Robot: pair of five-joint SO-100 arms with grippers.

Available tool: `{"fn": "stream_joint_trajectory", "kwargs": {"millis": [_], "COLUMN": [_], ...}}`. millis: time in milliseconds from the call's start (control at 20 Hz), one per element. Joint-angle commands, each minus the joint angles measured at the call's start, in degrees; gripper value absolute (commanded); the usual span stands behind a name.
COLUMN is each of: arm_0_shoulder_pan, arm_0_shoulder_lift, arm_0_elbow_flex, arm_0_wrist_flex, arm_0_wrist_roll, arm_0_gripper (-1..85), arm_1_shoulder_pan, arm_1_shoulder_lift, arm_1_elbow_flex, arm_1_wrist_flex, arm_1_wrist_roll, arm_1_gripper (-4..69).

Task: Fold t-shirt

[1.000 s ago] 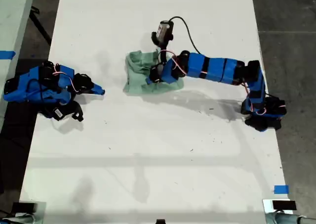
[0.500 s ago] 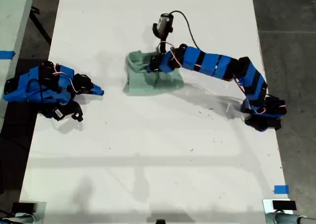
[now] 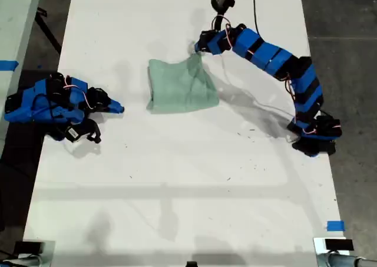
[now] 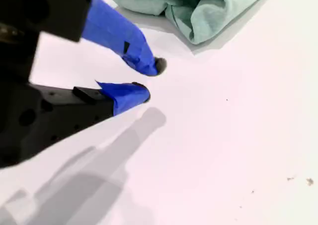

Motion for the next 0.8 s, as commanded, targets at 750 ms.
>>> {"fn": "stream_joint_trajectory", "kwargs": {"millis": [750], "arm_0_shoulder_pan": [6.50], "arm_0_shoulder_lift": [0.18], "arm_0_elbow_flex": [-0.44], "arm_0_wrist_flex": [0.26], "arm_0_wrist_roll": [-1.76], "arm_0_gripper": [10.4], "arm_1_shoulder_pan": [-32.43], "arm_1_shoulder_lift": [139.13], "arm_1_elbow_flex": [119.36], "arm_1_wrist_flex": [25.93], "arm_1_wrist_roll": [49.92], "arm_1_gripper": [-1.0]}}
